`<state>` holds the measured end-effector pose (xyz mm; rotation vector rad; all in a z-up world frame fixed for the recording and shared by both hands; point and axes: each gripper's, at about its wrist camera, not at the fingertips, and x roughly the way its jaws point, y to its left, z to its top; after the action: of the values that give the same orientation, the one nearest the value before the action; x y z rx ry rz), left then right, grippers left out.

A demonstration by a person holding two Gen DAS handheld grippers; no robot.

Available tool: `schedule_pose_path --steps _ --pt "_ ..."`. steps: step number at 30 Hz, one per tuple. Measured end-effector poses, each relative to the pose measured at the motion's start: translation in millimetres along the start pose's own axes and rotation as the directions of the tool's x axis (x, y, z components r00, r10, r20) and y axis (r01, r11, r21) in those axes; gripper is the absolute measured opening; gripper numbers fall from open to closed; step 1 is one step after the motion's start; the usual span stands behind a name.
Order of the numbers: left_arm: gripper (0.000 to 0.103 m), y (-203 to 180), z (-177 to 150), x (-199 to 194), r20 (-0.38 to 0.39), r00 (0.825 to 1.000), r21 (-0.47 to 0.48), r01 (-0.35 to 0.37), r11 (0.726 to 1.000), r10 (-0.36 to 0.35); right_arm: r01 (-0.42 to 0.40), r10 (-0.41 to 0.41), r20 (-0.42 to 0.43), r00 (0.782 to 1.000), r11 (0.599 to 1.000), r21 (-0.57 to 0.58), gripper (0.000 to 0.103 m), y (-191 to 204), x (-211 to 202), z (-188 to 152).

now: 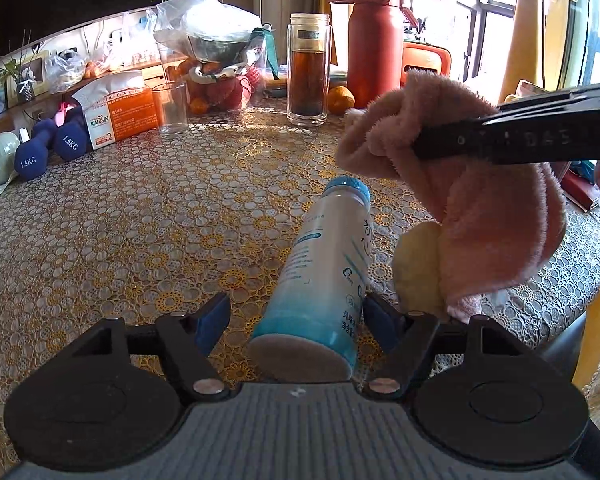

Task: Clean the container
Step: 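Grasp the pink towel with the right gripper while the left gripper grips the white-blue spray bottle, then rub the pink towel over the bottle held by the left gripper, right gripper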

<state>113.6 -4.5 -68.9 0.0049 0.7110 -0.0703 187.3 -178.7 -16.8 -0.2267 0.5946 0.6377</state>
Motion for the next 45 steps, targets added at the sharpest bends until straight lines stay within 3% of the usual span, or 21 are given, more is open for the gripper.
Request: schedule_pose_path --steps 3,7,11,16,24,28,30,32,38,39,41,45 --pt "0.059 -2 -1 0 -0.002 1.0 0.008 0.02 1.0 -0.02 -0.11 0.111 0.001 0.994 0.988 -0.112 0.024 22 -14 8" --pt "0.057 -8 -3 0 0.007 1.0 0.053 0.008 0.999 -0.008 -0.268 0.263 -0.051 0.963 0.943 -0.198 0.024 55 -15 11" --pt "0.056 -15 -6 -1 0.021 1.0 0.101 -0.01 0.995 0.008 -0.341 0.322 -0.121 0.939 0.913 -0.225 0.024 74 -1 7" --pt "0.055 -24 -10 -2 0.044 0.999 0.165 -0.037 0.986 0.031 -0.329 0.302 -0.146 0.942 0.919 -0.217 0.024 69 17 10" --pt "0.055 -28 -14 -4 0.057 0.998 0.202 -0.04 0.979 0.029 -0.178 0.149 -0.149 0.977 0.963 -0.201 0.025 37 57 27" --pt "0.055 -19 -10 -10 0.056 0.998 0.131 0.019 0.991 -0.026 -0.159 0.138 -0.144 0.98 0.977 -0.142 0.025 17 64 23" --pt "0.07 -8 -7 -12 0.041 0.996 0.055 0.078 0.995 -0.081 -0.148 0.132 -0.135 0.982 0.981 -0.121 0.025 14 61 19" --pt "0.075 2 -6 -8 0.014 0.991 -0.02 0.131 0.991 -0.131 -0.138 0.124 -0.127 0.984 0.984 -0.113 0.025 11 58 17" --pt "0.074 17 -6 2 -0.015 0.973 -0.143 0.224 0.964 -0.228 -0.118 0.114 -0.097 0.989 0.993 -0.031 0.025 -6 43 2" --pt "0.067 17 -5 1 -0.007 0.97 -0.152 0.238 0.959 -0.242 -0.115 0.112 -0.095 0.989 0.993 -0.026 0.025 -7 41 0" --pt "0.058 13 -4 1 -0.021 0.971 -0.137 0.235 0.962 -0.24 -0.104 0.101 -0.092 0.991 0.994 -0.02 0.025 -9 35 -4" --pt "0.057 0 -9 -1 -0.034 0.978 -0.071 0.203 0.977 -0.205 -0.082 0.081 -0.089 0.993 0.997 -0.007 0.024 -10 25 -8"
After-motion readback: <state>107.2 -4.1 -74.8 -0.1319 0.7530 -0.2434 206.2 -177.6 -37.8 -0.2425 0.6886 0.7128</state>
